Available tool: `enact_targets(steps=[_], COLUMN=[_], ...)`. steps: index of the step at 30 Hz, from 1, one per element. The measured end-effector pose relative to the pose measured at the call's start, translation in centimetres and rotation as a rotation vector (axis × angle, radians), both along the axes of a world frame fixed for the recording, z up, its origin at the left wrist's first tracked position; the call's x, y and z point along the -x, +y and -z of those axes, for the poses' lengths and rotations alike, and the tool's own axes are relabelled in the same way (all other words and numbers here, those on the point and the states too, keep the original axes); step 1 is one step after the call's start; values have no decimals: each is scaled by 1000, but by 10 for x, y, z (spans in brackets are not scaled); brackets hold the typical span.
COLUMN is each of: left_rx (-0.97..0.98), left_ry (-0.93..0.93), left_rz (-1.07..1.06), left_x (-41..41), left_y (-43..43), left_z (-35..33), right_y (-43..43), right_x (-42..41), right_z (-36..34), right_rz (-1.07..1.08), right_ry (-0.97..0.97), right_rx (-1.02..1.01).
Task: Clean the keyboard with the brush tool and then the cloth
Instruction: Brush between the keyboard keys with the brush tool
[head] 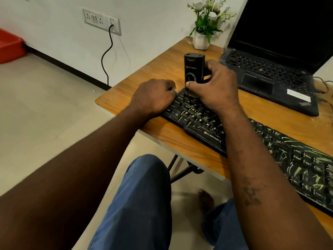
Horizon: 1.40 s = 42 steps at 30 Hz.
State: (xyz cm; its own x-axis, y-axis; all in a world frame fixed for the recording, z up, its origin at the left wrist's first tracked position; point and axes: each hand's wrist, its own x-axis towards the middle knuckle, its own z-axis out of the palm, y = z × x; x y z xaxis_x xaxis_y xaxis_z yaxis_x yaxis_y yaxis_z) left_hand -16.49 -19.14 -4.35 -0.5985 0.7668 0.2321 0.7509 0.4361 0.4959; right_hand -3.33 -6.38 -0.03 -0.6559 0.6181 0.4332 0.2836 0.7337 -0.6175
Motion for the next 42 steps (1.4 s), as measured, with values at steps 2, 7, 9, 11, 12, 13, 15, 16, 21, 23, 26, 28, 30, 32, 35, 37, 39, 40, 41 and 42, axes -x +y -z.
enact_targets(steps=[2, 7, 9, 11, 12, 13, 15, 16, 21, 23, 26, 28, 30, 32, 35, 37, 39, 40, 41, 42], left_rx=[-1, -17, -17, -12, -8, -5, -3, -4, -4, -1, 0, -5, -9, -11, -7, -12, -22, -23, -22, -20], left_ry=[-1, -6, -1, 12, 14, 13, 5, 4, 3, 4, 4, -4, -12, -9, -11, -4, -2, -3, -3, -4], left_rz=[1, 12, 10, 8, 8, 6, 4, 4, 4, 4, 9, 2, -7, -5, -3, -4, -2, -1, 0, -1], left_x=[1, 0, 1, 1, 1, 1, 1, 1, 0, 1, 2, 1, 1, 0, 0, 0, 0, 0, 0, 1], left_y=[0, -1, 0, 0, 0, 0, -1, -1, 0, 0, 0, 0, -1, -1, -1, -1, -1, -1, -1, -1], left_z=[0, 1, 1, 1, 1, 1, 1, 1, 2, 1, 1, 1, 1, 1, 1, 1, 3, 3, 4, 4], right_y=[-2, -4, -2, 0, 2, 3, 3, 3, 7, 8, 10, 10, 6, 4, 6, 5, 0, -1, -1, -2], right_x=[-2, -1, -2, -4, -5, -5, -4, -3, -5, -7, -9, -9, -9, -8, -9, -10, -10, -9, -7, -6], right_z=[-1, -1, -1, -2, -2, -2, 0, 0, -2, -2, -3, -3, -3, -3, -4, -5, -4, -3, -3, -3], right_rz=[-79, -100, -86, -87, -79, -65, -27, -11, 12, -6, 55, 24, -57, -58, 12, -57, -132, -124, -91, -54], right_ry=[-23, -23, -28, -36, -36, -35, -27, -20, -18, -44, -41, -44, -70, -67, -30, -54, -85, -79, -61, -44], right_rx=[31, 6, 6, 29, 42, 47, 34, 24, 52, 63, 43, 88, 115, 98, 87, 106, 80, 60, 41, 28])
